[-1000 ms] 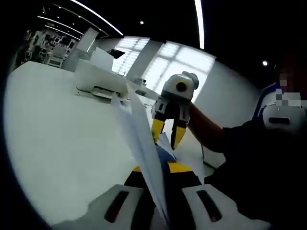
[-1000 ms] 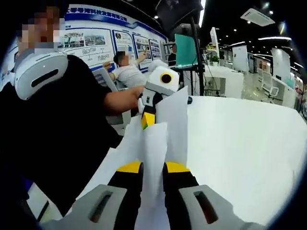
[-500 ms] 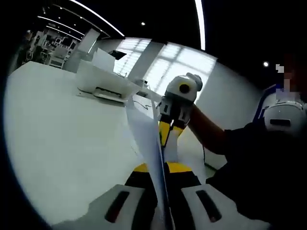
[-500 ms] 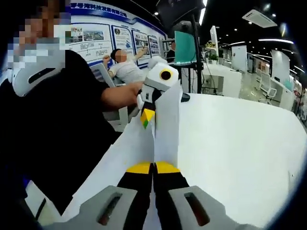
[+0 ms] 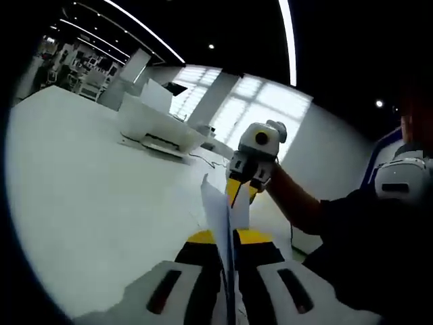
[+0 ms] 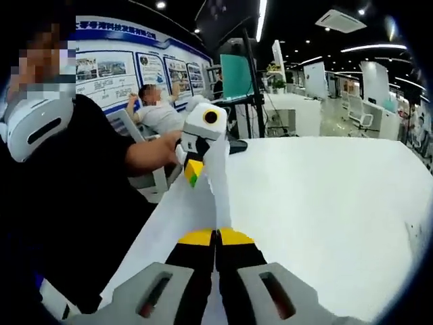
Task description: Organize the stack of printing papers by aligning and flattening the scattered papers on the table
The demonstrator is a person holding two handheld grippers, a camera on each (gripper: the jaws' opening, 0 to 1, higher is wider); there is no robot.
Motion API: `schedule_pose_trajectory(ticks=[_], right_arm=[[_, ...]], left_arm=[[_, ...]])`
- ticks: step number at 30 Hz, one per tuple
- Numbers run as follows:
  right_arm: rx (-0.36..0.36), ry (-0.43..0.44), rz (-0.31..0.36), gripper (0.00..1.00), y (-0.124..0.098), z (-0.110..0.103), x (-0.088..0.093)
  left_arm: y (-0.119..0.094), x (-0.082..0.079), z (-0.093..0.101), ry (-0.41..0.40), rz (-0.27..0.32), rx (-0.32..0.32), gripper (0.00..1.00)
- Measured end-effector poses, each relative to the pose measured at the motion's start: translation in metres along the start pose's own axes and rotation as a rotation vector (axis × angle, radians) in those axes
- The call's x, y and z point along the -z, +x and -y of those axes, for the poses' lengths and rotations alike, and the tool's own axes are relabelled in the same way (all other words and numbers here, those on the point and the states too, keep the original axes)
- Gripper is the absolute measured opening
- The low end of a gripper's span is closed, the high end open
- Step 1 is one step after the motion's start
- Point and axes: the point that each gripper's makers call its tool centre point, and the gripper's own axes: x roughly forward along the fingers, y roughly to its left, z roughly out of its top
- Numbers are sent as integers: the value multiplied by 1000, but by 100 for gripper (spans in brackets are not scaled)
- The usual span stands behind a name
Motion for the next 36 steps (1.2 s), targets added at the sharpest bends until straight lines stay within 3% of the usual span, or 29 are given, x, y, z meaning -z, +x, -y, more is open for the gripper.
schedule_pose_trajectory(ticks=[8,12,20,36], right_arm=[[10,37,-5,0,4,4,4],[20,45,-10,0,3,7,5],[46,125,11,0,10,13,4],[75,142,55,0,27,3,-24]], left_arm=[[-3,0,6,5,8,24,21],[-6,-2,11,-35,17,65,29],[-4,1,11,-30,8,58,29],[2,6,6,-20,-7,30,29]])
